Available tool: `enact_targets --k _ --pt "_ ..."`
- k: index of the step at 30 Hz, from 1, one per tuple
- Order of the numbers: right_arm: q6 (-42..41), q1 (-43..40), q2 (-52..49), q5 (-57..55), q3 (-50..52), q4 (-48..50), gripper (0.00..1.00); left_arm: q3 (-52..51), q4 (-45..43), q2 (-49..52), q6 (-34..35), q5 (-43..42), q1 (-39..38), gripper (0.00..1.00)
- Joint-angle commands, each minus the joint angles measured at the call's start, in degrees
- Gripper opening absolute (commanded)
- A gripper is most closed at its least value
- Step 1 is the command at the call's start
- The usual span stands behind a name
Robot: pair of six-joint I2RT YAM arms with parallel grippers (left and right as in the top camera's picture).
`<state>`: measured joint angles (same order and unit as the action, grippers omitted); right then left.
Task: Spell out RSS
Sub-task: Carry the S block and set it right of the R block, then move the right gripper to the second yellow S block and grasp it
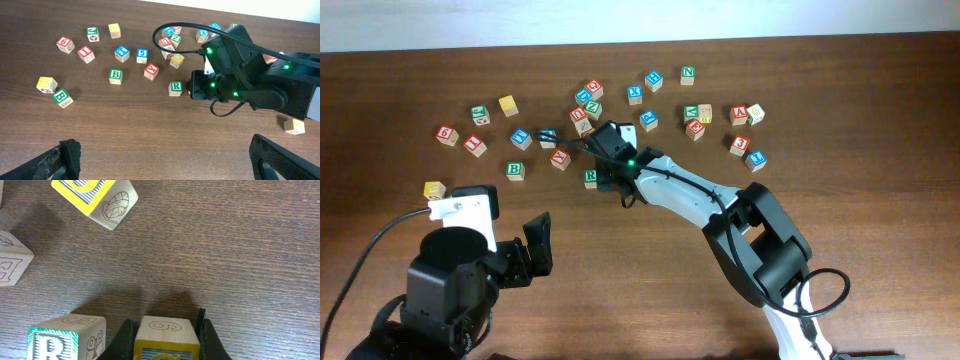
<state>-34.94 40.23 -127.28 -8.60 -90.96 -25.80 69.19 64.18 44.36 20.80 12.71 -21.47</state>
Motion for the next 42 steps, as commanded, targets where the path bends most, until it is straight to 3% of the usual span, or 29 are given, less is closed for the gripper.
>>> enact_targets --k 1,13,28,31,34,35,36,37,38,39,42 --pt "-0.50 0.46 -0.72 -0.87 -1.09 0.09 0.13 0.04 0.00 -0.24 0.59 0.61 -0.17 0.99" --pt "-0.50 1.11 -0.72 -1.11 -1.09 0.76 0.33 0.04 0.00 -0.24 0.59 0.61 -0.17 0.99" --pt "2.19 -4.11 -0.70 -1.11 -3.45 6.32 0.42 0.04 0.00 -0.24 0.59 0.61 -0.17 0.99" --pt "6.88 -5.51 -0.35 -1.20 -9.60 1.33 0.42 0.04 -0.02 -0.24 0.57 0.61 -0.17 0.99" --pt "9.92 -7.45 0.94 -1.33 -18.21 -11.30 0.43 0.04 -0.02 -0.24 0.57 0.61 -0.17 0.99" --pt "10.99 -9.05 2.56 -1.31 -22.34 -20.06 0.43 0.04 -0.02 -0.24 0.57 0.61 -0.17 0.99" --pt "10.99 -10.21 4.07 -1.31 -23.54 -24.24 0.47 0.04 0.00 -0.24 0.57 0.61 -0.17 0.99" --pt "10.99 -11.78 6.60 -1.11 -23.87 -28.55 0.60 0.04 -0.02 -0.24 0.59 0.61 -0.17 0.99" --pt "10.99 -13.38 9.31 -1.11 -23.87 -32.44 0.86 0.04 -0.02 -0.24 0.57 0.61 -0.17 0.99" --pt "10.99 -15.45 12.96 -1.11 -23.87 -37.09 0.99 0.04 0.00 -0.24 0.59 0.61 -0.17 0.99" --pt "11.82 -20.04 20.52 -1.22 -23.85 -46.95 0.98 0.04 -0.02 -0.24 0.59 0.61 -0.17 0.99"
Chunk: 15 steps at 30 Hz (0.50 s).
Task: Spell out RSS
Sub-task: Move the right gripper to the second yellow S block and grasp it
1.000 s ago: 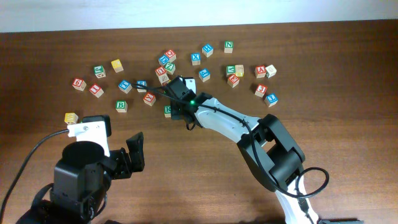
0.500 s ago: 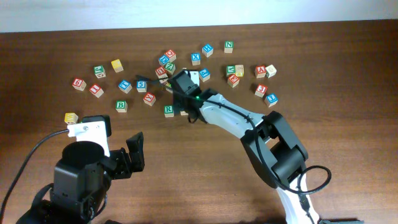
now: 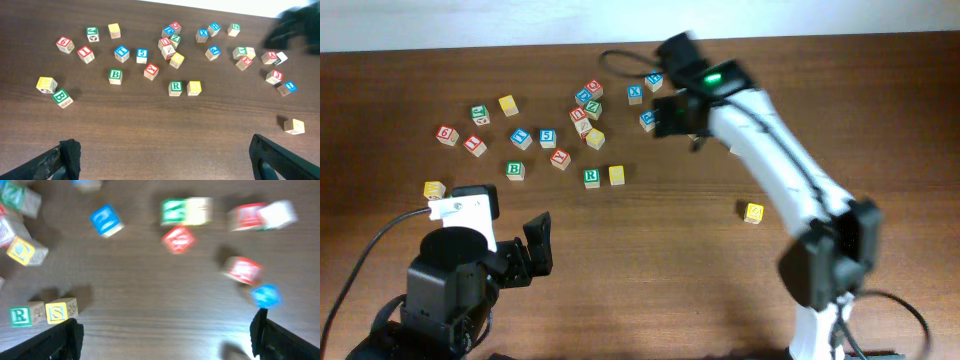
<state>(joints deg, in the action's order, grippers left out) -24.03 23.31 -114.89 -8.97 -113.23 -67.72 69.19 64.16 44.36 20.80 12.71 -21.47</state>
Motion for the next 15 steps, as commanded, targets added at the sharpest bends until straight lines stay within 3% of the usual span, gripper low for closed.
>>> enact_targets --k 1,4,7,12,15 --pt "0.92 -4.50 10.08 -1.25 -1.53 -8.41 0.98 0.04 0.02 -0.24 0.57 0.61 -0.17 0.99" --pt "0.66 -8.72 14.99 -3.37 0.24 -16.83 0.98 0.04 0.02 -0.24 0.57 0.61 -0.17 0.99" --pt "-1.75 -11.19 18.73 -3.32 6.58 -17.22 0.98 0.04 0.02 -0.24 0.57 0.61 -0.17 0.99" --pt "-5.22 -12.50 30.16 -0.81 36.79 -1.86 0.98 0.04 0.11 -0.24 0.59 0.61 -0.17 0.99" --pt "-5.22 -12.50 30.88 2.14 48.61 8.68 0.98 0.04 0.20 -0.24 0.57 0.61 -0.17 0.99"
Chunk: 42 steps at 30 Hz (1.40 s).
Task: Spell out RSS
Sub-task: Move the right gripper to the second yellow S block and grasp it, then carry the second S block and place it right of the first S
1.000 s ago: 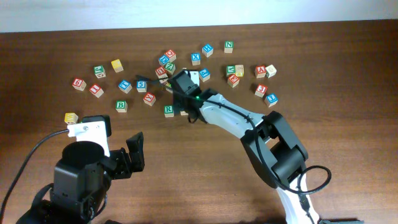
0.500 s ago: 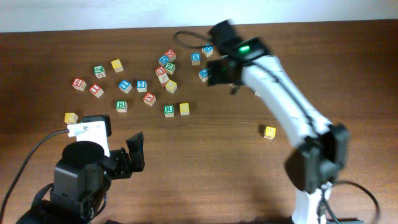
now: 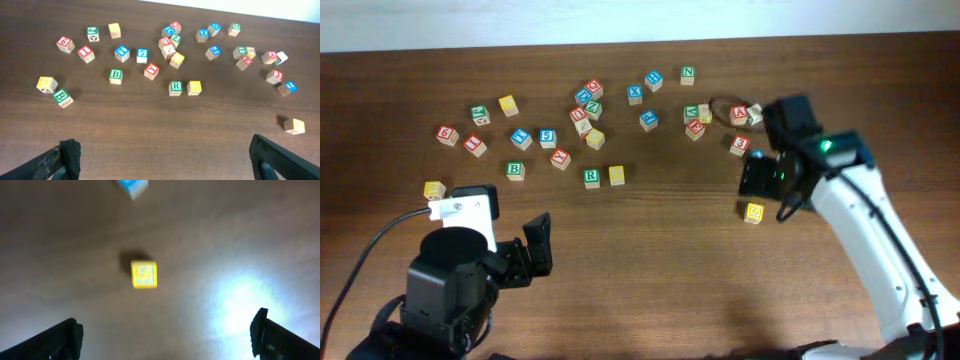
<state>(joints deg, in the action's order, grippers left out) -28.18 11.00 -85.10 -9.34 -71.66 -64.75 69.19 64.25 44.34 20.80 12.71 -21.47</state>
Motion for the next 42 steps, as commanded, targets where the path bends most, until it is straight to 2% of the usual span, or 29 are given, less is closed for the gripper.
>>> enact_targets --k 1,6,10,15,17,20,26,32,37,39,42 --pt "-1.05 -0.20 1.11 2.69 10.45 9.35 0.98 0.04 0.11 -0.22 0.57 0.61 -0.17 0.99" --pt "-1.01 -0.20 1.09 2.93 22.80 24.76 1.00 0.04 0.13 -0.22 0.57 0.61 -0.17 0.99" --pt "-0.55 -0.20 0.39 3.13 28.46 34.53 0.88 0.04 0.13 -0.22 0.59 0.61 -0.17 0.99" --pt "2.49 -0.20 -3.96 3.63 28.81 39.74 0.82 0.04 0.13 -0.22 0.59 0.61 -0.17 0.99" --pt "3.43 -0.22 -5.31 3.56 28.81 41.07 0.80 0.04 0.13 -0.22 0.59 0.61 -0.17 0.99" --pt "3.78 -0.22 -6.05 3.54 28.81 42.56 0.70 0.04 0.13 -0.22 0.57 0.61 -0.17 0.99" --pt "3.76 -0.22 -6.36 3.56 28.81 44.09 0.42 0.04 0.13 -0.22 0.57 0.61 -0.17 0.99" --pt "3.76 -0.22 -6.36 3.56 28.81 44.02 0.30 0.04 0.13 -0.22 0.59 0.61 -0.17 0.99" --pt "3.76 -0.20 -6.34 5.07 28.33 43.98 0.24 0.04 0.13 -0.22 0.59 0.61 -0.17 0.99" --pt "4.02 -0.20 -6.34 7.56 26.60 43.28 0.21 0.04 0.13 -0.22 0.57 0.61 -0.17 0.99" --pt "7.06 -0.13 -6.23 13.00 18.36 39.52 0.14 0.04 0.13 -0.22 0.57 0.61 -0.17 0.99"
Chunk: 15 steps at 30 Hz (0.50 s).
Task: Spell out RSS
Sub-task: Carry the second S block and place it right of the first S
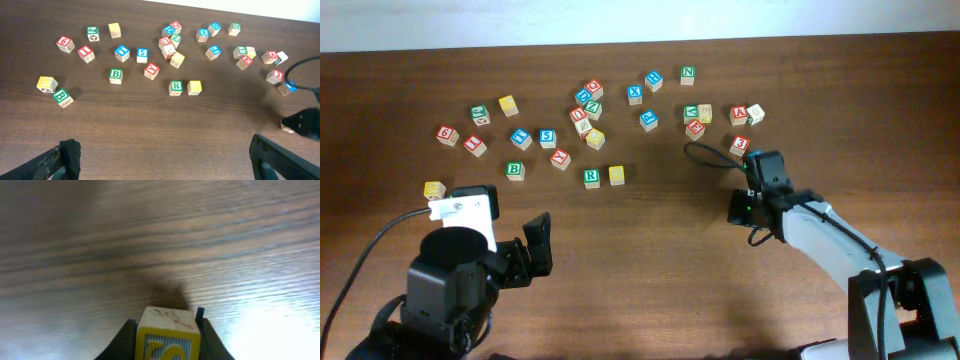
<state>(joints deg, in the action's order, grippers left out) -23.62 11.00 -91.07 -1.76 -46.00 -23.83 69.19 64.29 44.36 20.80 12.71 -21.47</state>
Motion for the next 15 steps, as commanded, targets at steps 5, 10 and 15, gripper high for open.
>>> enact_targets --k 5,10,15 --pt "14.45 3.89 -0.37 9.77 -24.59 -5.07 0.09 0.04 0.09 -0.24 0.59 0.61 -0.17 0.99" --pt "27.30 12.13 -9.94 10.45 -44.00 -12.09 0.04 0.04 0.09 -0.24 0.57 0.61 -0.17 0.99" --pt "48.35 15.41 -25.51 15.37 -63.21 -27.34 0.04 0.04 0.09 -0.24 0.59 0.61 -0.17 0.99"
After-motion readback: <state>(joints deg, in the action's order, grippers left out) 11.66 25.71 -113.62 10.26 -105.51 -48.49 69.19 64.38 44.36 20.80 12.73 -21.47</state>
